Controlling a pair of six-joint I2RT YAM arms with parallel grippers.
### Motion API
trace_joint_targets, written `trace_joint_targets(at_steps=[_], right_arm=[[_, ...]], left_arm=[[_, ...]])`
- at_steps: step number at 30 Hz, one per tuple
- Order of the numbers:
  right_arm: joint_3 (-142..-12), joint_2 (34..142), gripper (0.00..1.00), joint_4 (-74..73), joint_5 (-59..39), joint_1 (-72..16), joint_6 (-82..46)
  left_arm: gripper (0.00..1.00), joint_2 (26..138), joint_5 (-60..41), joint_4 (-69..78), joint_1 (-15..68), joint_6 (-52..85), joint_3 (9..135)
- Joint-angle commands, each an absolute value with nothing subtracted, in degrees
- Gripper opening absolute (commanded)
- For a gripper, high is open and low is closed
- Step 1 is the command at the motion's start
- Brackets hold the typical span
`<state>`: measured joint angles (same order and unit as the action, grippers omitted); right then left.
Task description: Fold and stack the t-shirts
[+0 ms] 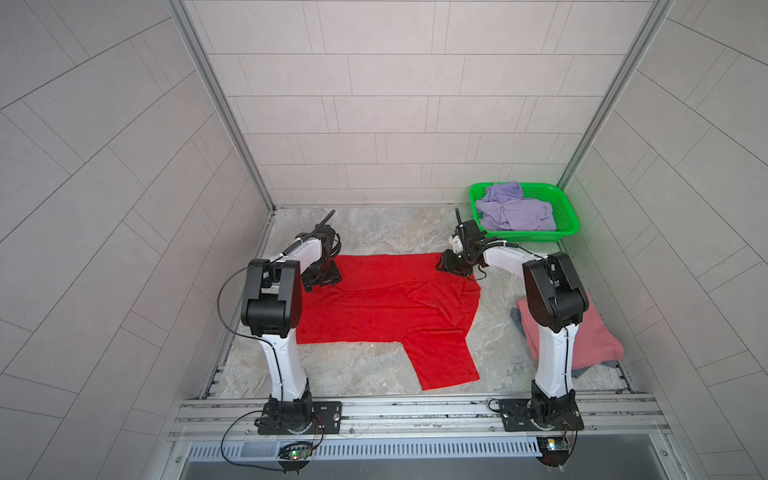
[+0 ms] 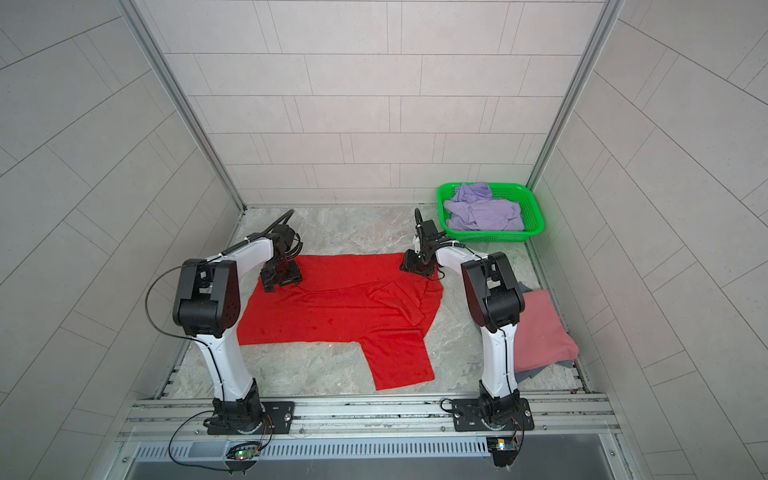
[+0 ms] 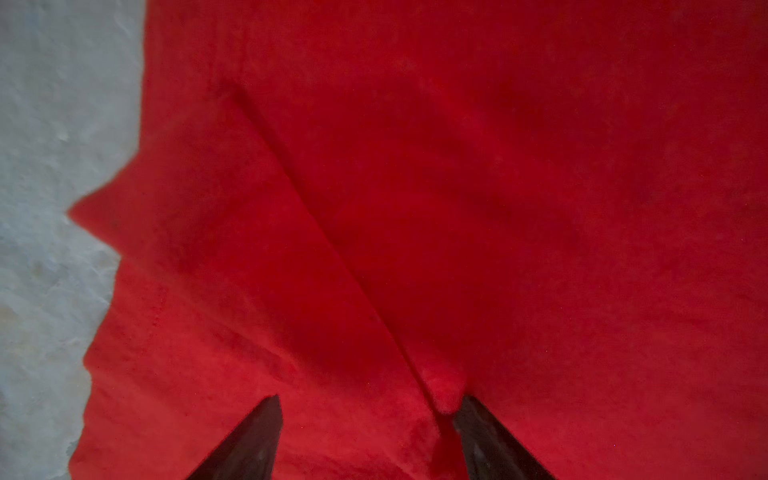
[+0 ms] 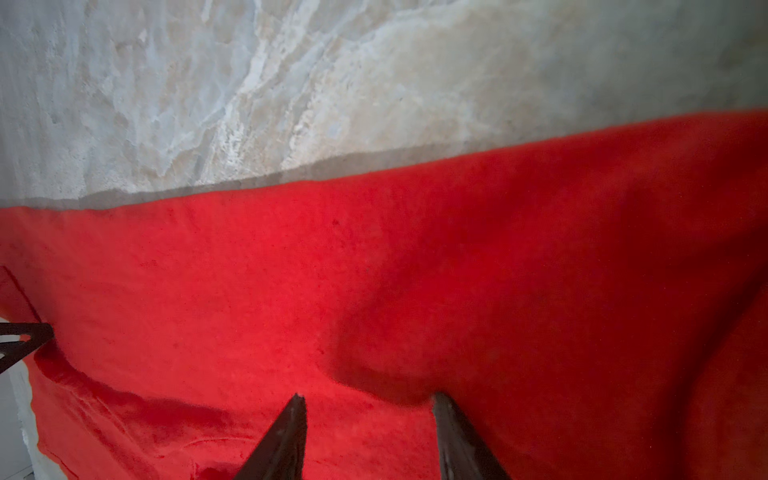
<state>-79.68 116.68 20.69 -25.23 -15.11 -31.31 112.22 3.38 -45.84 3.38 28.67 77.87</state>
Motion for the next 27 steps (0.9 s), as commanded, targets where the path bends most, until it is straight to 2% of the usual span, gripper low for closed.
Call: trace_joint_targets(at_steps=[1, 16, 27], right_arm=[[-78.8, 117.7, 0.50, 20.8, -25.3, -14.5, -30.6], [-78.6, 117.9, 0.51, 20.3, -25.7, -13.4, -30.5], [-79.1, 118.0, 0.51, 20.2, -24.7, -13.4, -30.9]], left_arm=[[0.75, 109.9, 1.2, -47.0, 3.9, 29.6, 79.6], [0.75, 112.9, 8.7, -49.3, 5.2, 28.3, 76.7], [0.75, 105.8, 9.9, -49.7, -5.8, 26.7, 70.0]])
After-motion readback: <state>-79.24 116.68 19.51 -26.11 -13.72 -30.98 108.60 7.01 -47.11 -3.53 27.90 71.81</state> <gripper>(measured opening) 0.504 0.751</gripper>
